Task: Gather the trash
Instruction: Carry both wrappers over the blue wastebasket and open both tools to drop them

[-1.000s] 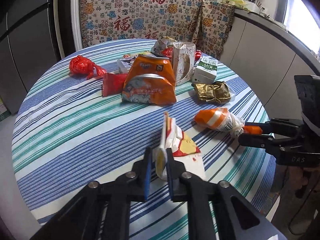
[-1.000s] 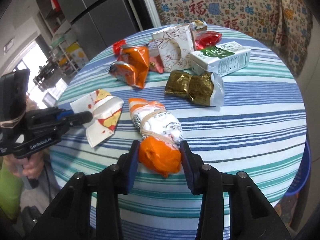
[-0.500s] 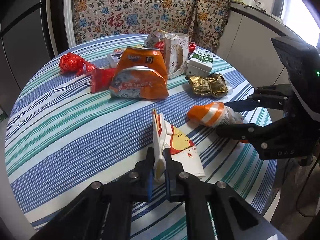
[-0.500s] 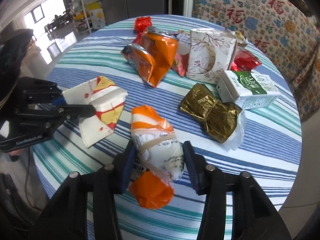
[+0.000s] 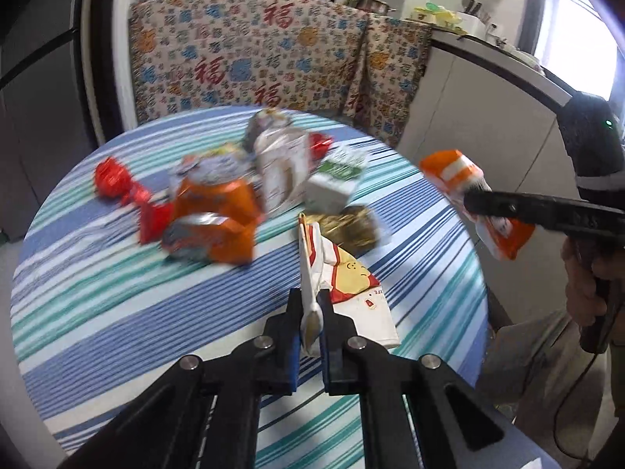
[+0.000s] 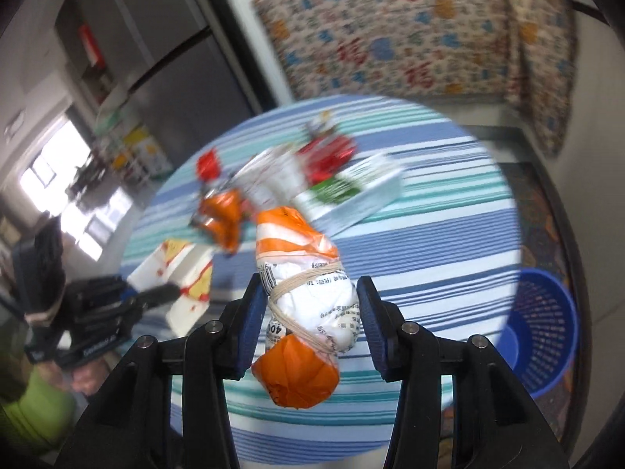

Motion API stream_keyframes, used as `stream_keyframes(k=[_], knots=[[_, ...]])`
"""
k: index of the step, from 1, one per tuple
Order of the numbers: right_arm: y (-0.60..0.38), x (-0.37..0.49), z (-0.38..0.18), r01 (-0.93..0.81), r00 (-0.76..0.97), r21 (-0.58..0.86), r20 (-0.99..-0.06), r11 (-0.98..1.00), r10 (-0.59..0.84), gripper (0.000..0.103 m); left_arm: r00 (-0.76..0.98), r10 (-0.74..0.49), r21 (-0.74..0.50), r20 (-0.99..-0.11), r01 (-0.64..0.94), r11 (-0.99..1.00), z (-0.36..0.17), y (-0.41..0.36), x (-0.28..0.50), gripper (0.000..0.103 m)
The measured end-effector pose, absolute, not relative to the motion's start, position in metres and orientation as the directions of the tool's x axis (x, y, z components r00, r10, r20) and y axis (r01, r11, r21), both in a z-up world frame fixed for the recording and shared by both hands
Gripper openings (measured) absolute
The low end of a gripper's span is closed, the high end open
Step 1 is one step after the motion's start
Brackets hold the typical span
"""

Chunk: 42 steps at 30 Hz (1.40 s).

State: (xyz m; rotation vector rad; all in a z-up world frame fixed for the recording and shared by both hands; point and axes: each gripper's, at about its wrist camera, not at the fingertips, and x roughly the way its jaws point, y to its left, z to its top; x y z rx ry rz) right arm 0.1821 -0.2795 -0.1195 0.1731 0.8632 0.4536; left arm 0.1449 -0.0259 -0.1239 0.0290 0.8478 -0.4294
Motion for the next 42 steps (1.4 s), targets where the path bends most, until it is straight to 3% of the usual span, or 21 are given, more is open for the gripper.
stream_keyframes(k=[8,16,26,42], knots=[[-0.427,0.207,-0.122,0.036,0.651,0.321,-0.726,0.946,0.222,0.048,0.542,-0.454,-0.151,-0.707,0.512,0.846,-0.095,-0.155,0.173,0.008],[-0.522,0.236,-0.158,0.241,0.611,0.331,-0.782,0.913,0.122,0.048,0.412,-0.502,-0.186,-0.760,0.603,0.776,-0.130,-0.302,0.217,0.008],[-0.569,0.235,-0.201,0.298,0.589,0.340,-0.801,0.892,0.108,0.048,0.326,-0.463,-0.194,-0.824,0.606,0.772,-0.201,-0.384,0.254,0.008],[-0.598,0.248,-0.229,0.338,0.533,0.363,-0.834,0.868,0.141,0.049,0.326,-0.398,-0.138,-0.857,0.599,0.789,-0.239,-0.421,0.265,0.008]])
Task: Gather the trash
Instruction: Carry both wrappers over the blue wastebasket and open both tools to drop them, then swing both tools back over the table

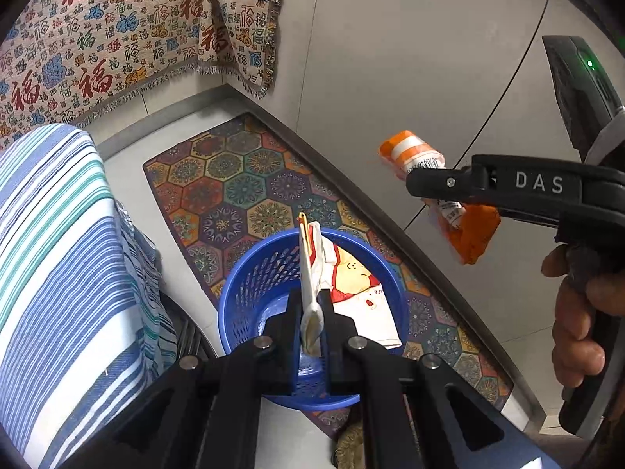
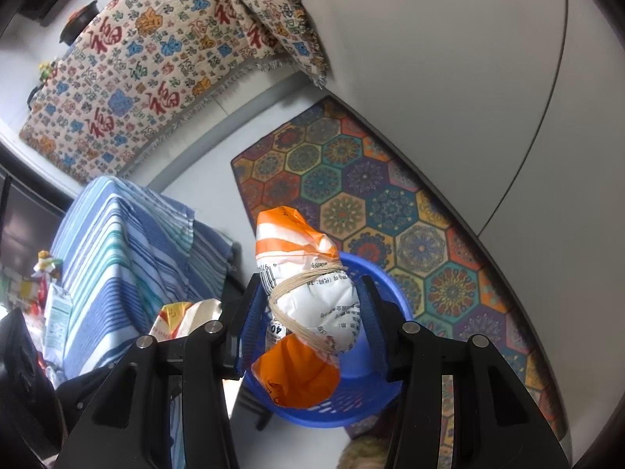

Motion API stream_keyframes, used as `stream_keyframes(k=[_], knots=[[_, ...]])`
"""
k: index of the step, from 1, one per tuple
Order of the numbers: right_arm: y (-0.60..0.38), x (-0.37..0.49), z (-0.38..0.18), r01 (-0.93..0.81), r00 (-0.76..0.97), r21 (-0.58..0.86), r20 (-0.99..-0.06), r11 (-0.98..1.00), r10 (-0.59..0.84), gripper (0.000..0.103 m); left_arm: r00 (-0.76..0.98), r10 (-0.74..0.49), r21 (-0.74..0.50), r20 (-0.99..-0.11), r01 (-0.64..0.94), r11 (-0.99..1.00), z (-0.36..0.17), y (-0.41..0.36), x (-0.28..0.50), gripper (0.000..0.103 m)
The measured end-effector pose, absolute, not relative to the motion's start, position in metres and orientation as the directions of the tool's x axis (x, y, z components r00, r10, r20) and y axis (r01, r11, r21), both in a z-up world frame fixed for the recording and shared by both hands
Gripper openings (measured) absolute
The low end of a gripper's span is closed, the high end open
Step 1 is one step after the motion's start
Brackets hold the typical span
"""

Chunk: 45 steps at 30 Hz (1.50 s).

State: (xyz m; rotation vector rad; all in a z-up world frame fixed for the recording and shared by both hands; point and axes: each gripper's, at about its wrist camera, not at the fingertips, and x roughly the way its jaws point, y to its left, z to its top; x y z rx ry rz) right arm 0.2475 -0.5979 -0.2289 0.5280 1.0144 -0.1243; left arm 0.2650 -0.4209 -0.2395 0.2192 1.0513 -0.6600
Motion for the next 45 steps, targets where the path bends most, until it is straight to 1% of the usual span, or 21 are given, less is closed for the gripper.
stream_keyframes(k=[9,10,12,13,14,16,19,21,23,24,25,26,29,31,33,34,35,37,39,41,45], knots=[[-0.596,0.251,-0.233,0.339,0.513,0.351,-0.847,0.873,0.141,0.049,0.333,-0.387,-0.118,-0.860,0.609,0.785,-0.242,-0.428,0.267,0.009],[-0.596,0.251,-0.234,0.338,0.512,0.350,-0.847,0.873,0.142,0.051,0.329,-0.385,-0.120,-0.862,0.607,0.786,-0.243,-0.428,0.268,0.012],[-0.596,0.253,-0.235,0.339,0.515,0.354,-0.845,0.872,0.143,0.053,0.309,-0.387,-0.136,-0.869,0.602,0.787,-0.247,-0.428,0.272,0.014],[-0.596,0.253,-0.235,0.341,0.518,0.354,-0.844,0.871,0.140,0.059,0.305,-0.385,-0.139,-0.871,0.599,0.788,-0.249,-0.430,0.274,0.021],[-0.597,0.254,-0.234,0.344,0.521,0.352,-0.843,0.871,0.135,0.060,0.305,-0.387,-0.140,-0.870,0.599,0.788,-0.249,-0.430,0.275,0.030],[-0.599,0.253,-0.232,0.357,0.532,0.354,-0.838,0.865,0.123,0.061,0.314,-0.388,-0.138,-0.866,0.596,0.791,-0.251,-0.431,0.277,0.036],[-0.605,0.249,-0.225,0.379,0.555,0.353,-0.826,0.855,0.095,0.065,0.319,-0.401,-0.156,-0.858,0.583,0.797,-0.247,-0.427,0.278,0.038],[-0.605,0.246,-0.217,0.386,0.571,0.326,-0.819,0.863,0.054,0.072,0.331,-0.420,-0.167,-0.845,0.582,0.796,-0.238,-0.421,0.273,0.045],[-0.602,0.244,-0.205,0.383,0.597,0.309,-0.802,0.871,0.022,0.085,0.361,-0.450,-0.168,-0.817,0.597,0.784,-0.223,-0.411,0.263,0.057],[-0.599,0.241,-0.196,0.376,0.619,0.302,-0.786,0.876,0.006,0.089,0.379,-0.467,-0.166,-0.799,0.608,0.777,-0.213,-0.404,0.256,0.059],[-0.596,0.239,-0.189,0.363,0.643,0.300,-0.766,0.882,-0.004,0.095,0.399,-0.485,-0.165,-0.778,0.615,0.771,-0.204,-0.397,0.249,0.062],[-0.592,0.237,-0.181,0.352,0.663,0.297,-0.749,0.888,-0.013,0.100,0.419,-0.507,-0.170,-0.753,0.620,0.766,-0.194,-0.388,0.241,0.062],[-0.573,0.228,-0.154,0.291,0.732,0.303,-0.681,0.908,-0.008,0.102,0.425,-0.543,-0.206,-0.725,0.618,0.758,-0.173,-0.361,0.223,0.066],[-0.555,0.221,-0.139,0.244,0.772,0.307,-0.635,0.920,0.007,0.103,0.404,-0.540,-0.215,-0.739,0.618,0.756,-0.164,-0.342,0.210,0.066],[-0.534,0.216,-0.129,0.195,0.792,0.309,-0.609,0.931,0.036,0.103,0.410,-0.515,-0.188,-0.753,0.615,0.765,-0.158,-0.317,0.193,0.066],[-0.523,0.214,-0.126,0.181,0.796,0.304,-0.604,0.935,0.042,0.103,0.417,-0.502,-0.176,-0.757,0.610,0.772,-0.155,-0.304,0.187,0.069],[-0.510,0.212,-0.123,0.176,0.797,0.286,-0.603,0.942,0.034,0.103,0.432,-0.496,-0.166,-0.754,0.604,0.779,-0.153,-0.290,0.179,0.080],[-0.477,0.209,-0.119,0.151,0.800,0.212,-0.600,0.966,0.007,0.103,0.488,-0.476,-0.135,-0.731,0.581,0.803,-0.149,-0.258,0.160,0.087],[-0.437,0.205,-0.116,0.066,0.814,0.146,-0.580,0.987,0.032,0.103,0.517,-0.445,-0.105,-0.732,0.560,0.822,-0.149,-0.227,0.146,0.087],[-0.403,0.203,-0.118,-0.009,0.807,0.106,-0.586,0.994,0.070,0.103,0.531,-0.411,-0.088,-0.741,0.530,0.844,-0.152,-0.197,0.137,0.087],[-0.338,0.196,-0.141,-0.157,0.735,0.145,-0.643,0.977,0.213,0.102,0.549,-0.332,-0.085,-0.767,0.427,0.900,-0.162,-0.125,0.136,0.087]])
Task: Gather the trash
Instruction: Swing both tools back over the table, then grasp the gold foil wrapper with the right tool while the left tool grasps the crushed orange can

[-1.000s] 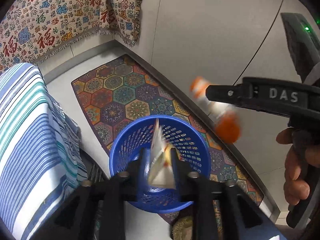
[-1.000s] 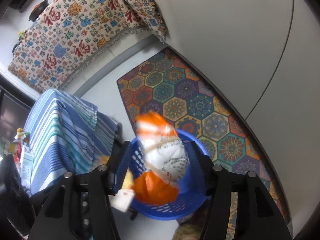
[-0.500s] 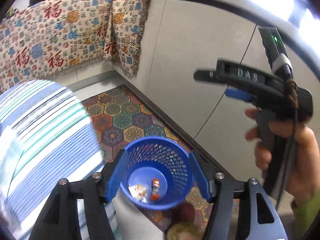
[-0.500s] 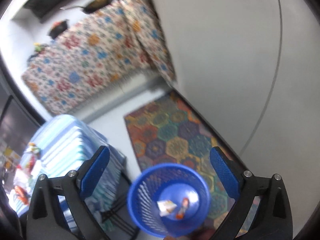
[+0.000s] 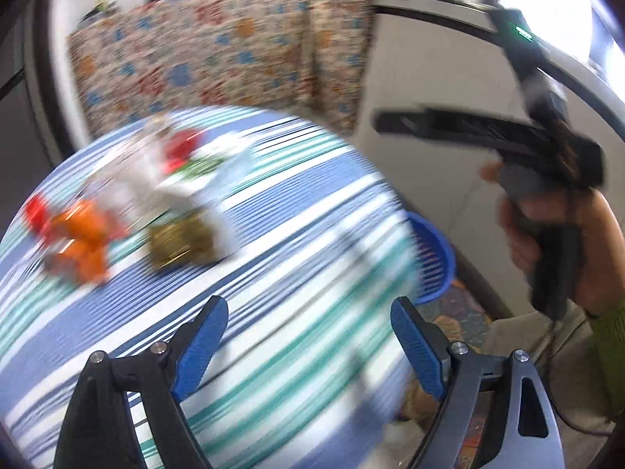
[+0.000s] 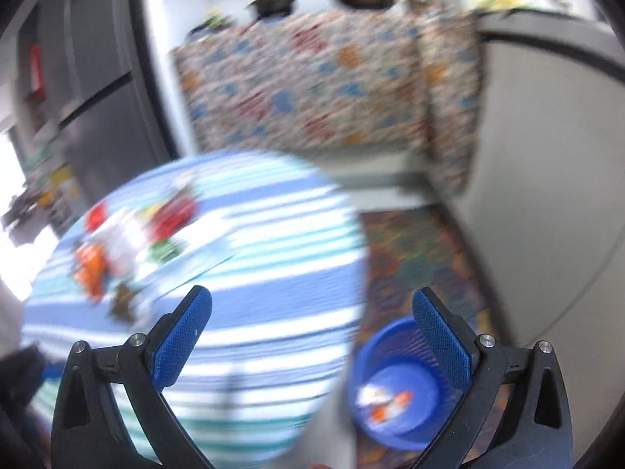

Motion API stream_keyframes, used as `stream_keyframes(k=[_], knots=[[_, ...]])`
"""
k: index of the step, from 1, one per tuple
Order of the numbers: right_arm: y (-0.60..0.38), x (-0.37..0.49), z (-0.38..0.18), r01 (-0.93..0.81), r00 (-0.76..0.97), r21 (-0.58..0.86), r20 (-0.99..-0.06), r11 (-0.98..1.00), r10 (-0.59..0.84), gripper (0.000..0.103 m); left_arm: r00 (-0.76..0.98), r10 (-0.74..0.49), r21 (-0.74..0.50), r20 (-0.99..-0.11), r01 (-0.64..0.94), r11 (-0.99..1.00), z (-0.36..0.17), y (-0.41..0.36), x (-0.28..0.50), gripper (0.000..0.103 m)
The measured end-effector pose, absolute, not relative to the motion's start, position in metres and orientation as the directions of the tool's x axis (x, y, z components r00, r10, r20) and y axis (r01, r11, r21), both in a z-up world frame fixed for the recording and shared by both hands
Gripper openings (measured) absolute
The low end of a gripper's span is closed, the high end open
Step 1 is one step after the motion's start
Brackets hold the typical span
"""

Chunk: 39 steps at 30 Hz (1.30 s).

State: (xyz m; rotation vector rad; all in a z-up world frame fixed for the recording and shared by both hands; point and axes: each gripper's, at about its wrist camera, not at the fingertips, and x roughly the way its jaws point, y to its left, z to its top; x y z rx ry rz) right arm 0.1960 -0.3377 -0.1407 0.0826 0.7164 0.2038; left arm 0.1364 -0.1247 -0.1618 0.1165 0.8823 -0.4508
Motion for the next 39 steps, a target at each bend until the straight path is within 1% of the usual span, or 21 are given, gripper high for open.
stream_keyframes(k=[3,6,10,17,21,24,25,27,28,31,35,39], knots=[[-0.292,0.188,-0.159,-0.258,0.667,0.166,-0.682,0.952,0.300,0.102,0.579,-0.240,-0.056,-0.779,0.318,0.947,-0.170,-0.070,0.141,0.087],[-0.256,0.184,-0.172,-0.337,0.624,0.153,-0.703,0.929,0.342,0.102,0.596,-0.157,-0.029,-0.788,0.219,0.975,-0.180,-0.029,0.149,0.087],[-0.230,0.191,-0.189,-0.395,0.585,0.145,-0.722,0.907,0.370,0.102,0.600,-0.106,-0.024,-0.793,0.142,0.990,-0.187,0.013,0.157,0.087],[-0.217,0.215,-0.195,-0.454,0.539,0.201,-0.714,0.868,0.447,0.102,0.597,-0.084,-0.027,-0.798,0.104,0.994,-0.195,0.026,0.164,0.087],[-0.203,0.230,-0.197,-0.475,0.510,0.231,-0.715,0.849,0.479,0.102,0.595,-0.059,0.005,-0.801,0.106,0.994,-0.198,0.020,0.168,0.088],[-0.192,0.236,-0.199,-0.480,0.501,0.234,-0.718,0.845,0.483,0.098,0.595,-0.062,0.001,-0.801,0.106,0.994,-0.198,0.022,0.169,0.089],[-0.189,0.238,-0.200,-0.481,0.499,0.235,-0.719,0.844,0.484,0.094,0.595,-0.063,0.001,-0.801,0.106,0.994,-0.198,0.022,0.169,0.089],[-0.184,0.239,-0.203,-0.486,0.485,0.240,-0.726,0.840,0.488,0.065,0.596,-0.064,0.000,-0.800,0.107,0.994,-0.198,0.022,0.169,0.089],[-0.182,0.238,-0.204,-0.487,0.479,0.238,-0.732,0.840,0.485,0.047,0.596,-0.066,-0.002,-0.800,0.108,0.994,-0.197,0.023,0.169,0.089],[-0.185,0.227,-0.201,-0.471,0.485,0.240,-0.734,0.849,0.476,0.042,0.599,-0.079,-0.016,-0.797,0.109,0.994,-0.197,0.025,0.168,0.089],[-0.194,0.205,-0.200,-0.446,0.504,0.207,-0.746,0.871,0.435,0.041,0.616,-0.117,-0.075,-0.779,0.093,0.993,-0.192,0.035,0.167,0.089],[-0.199,0.193,-0.197,-0.448,0.521,0.178,-0.745,0.876,0.418,0.041,0.651,-0.146,-0.097,-0.745,0.111,0.989,-0.172,0.043,0.181,0.089]])
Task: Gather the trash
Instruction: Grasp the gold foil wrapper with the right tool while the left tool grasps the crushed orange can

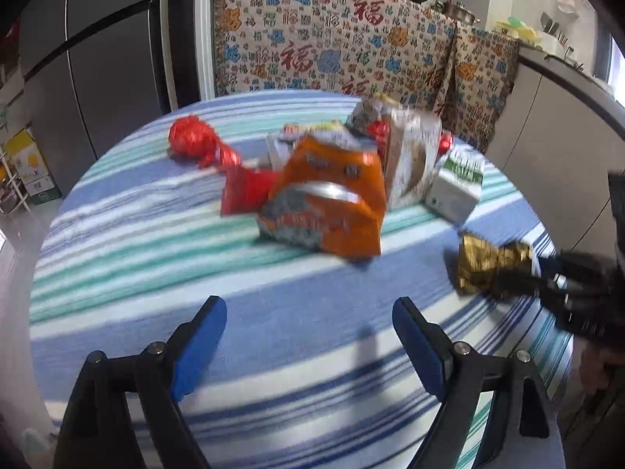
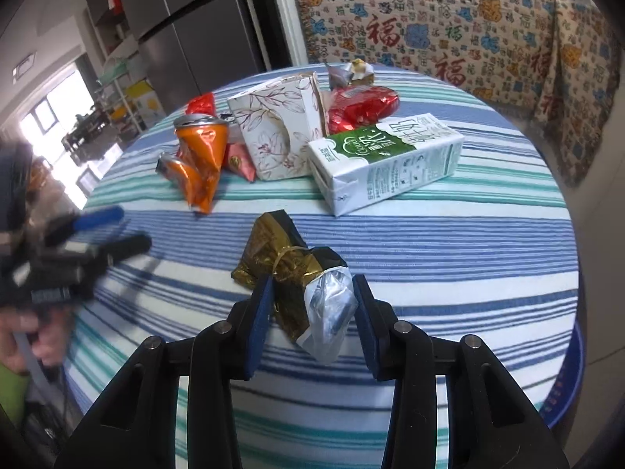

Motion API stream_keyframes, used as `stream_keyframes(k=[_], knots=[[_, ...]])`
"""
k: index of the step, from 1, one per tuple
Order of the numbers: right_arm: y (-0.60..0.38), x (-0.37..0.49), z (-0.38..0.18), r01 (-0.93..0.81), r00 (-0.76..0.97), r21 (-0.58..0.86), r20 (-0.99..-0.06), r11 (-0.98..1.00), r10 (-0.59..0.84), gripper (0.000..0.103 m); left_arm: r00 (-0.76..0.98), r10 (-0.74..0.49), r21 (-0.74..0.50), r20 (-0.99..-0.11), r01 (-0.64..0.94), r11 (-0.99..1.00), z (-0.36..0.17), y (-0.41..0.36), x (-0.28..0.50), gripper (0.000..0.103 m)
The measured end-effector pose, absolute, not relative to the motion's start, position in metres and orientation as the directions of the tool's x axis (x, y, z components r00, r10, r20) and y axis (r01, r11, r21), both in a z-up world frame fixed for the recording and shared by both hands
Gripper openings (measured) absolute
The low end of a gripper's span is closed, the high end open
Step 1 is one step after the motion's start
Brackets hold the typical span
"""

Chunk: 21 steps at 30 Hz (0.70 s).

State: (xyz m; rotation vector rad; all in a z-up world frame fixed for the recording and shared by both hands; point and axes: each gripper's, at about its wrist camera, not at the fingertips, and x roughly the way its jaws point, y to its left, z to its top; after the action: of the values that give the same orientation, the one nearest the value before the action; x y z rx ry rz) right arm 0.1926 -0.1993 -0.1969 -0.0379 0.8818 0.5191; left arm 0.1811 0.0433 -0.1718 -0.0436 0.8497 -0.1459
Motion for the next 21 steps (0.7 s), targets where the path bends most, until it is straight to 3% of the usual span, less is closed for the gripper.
stream_keyframes(k=[6,11,15,16,17,21], knots=[[-0.207,0.191,-0.198,-0.444,0.523,0.181,-0.743,0.877,0.418,0.041,0.632,-0.284,-0.147,-0.721,0.261,0.954,-0.138,0.033,0.220,0.089],[-0.203,0.193,-0.196,-0.452,0.528,0.172,-0.740,0.876,0.417,0.041,0.623,-0.227,-0.008,-0.749,0.334,0.943,-0.139,0.010,0.249,0.089],[-0.201,0.197,-0.195,-0.456,0.526,0.176,-0.738,0.873,0.423,0.041,0.580,-0.223,-0.021,-0.783,0.334,0.942,-0.155,0.012,0.272,0.089],[-0.201,0.198,-0.193,-0.454,0.528,0.178,-0.735,0.873,0.425,0.041,0.574,-0.231,-0.029,-0.786,0.338,0.941,-0.157,0.013,0.274,0.087],[-0.202,0.199,-0.192,-0.452,0.530,0.182,-0.732,0.873,0.427,0.041,0.573,-0.238,-0.036,-0.784,0.341,0.939,-0.158,0.013,0.274,0.071],[-0.209,0.201,-0.185,-0.440,0.540,0.198,-0.721,0.876,0.434,0.041,0.575,-0.270,-0.077,-0.772,0.338,0.938,-0.158,0.017,0.268,0.072]])
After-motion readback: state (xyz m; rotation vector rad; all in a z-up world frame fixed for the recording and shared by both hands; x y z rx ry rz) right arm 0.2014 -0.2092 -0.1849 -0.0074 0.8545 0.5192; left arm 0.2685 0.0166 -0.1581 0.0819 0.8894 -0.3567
